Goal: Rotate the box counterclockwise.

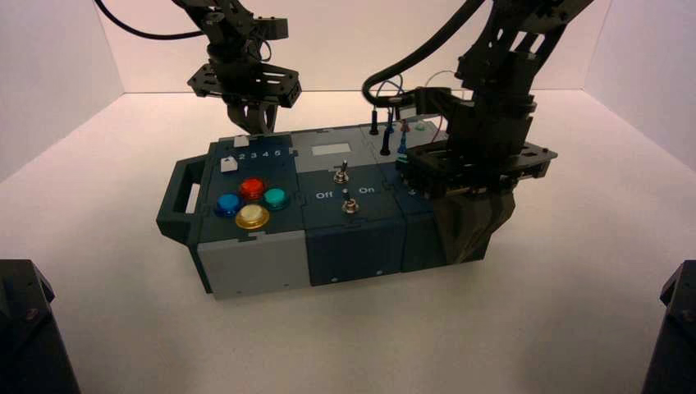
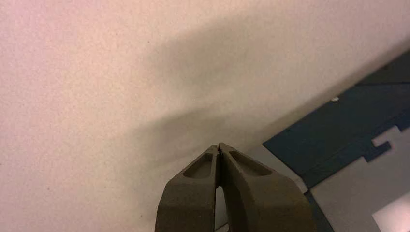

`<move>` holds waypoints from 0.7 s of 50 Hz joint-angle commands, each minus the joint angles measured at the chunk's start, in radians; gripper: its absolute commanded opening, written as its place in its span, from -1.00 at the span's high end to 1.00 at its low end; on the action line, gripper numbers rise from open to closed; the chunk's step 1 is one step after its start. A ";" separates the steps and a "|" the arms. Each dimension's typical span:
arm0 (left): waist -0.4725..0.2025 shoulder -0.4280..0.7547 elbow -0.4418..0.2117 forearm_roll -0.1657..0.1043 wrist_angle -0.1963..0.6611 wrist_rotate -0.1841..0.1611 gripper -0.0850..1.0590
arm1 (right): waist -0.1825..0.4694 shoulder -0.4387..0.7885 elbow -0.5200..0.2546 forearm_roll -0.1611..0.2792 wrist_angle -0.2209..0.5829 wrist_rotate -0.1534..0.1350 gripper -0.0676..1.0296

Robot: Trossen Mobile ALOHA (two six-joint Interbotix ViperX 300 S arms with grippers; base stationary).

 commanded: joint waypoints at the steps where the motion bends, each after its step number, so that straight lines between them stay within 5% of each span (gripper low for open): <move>1: -0.032 -0.017 0.003 -0.003 0.048 0.012 0.91 | -0.048 -0.006 -0.034 -0.026 -0.032 0.002 0.92; 35: -0.103 -0.078 0.040 -0.018 0.173 0.012 0.91 | -0.175 0.051 -0.118 -0.114 -0.023 0.006 0.92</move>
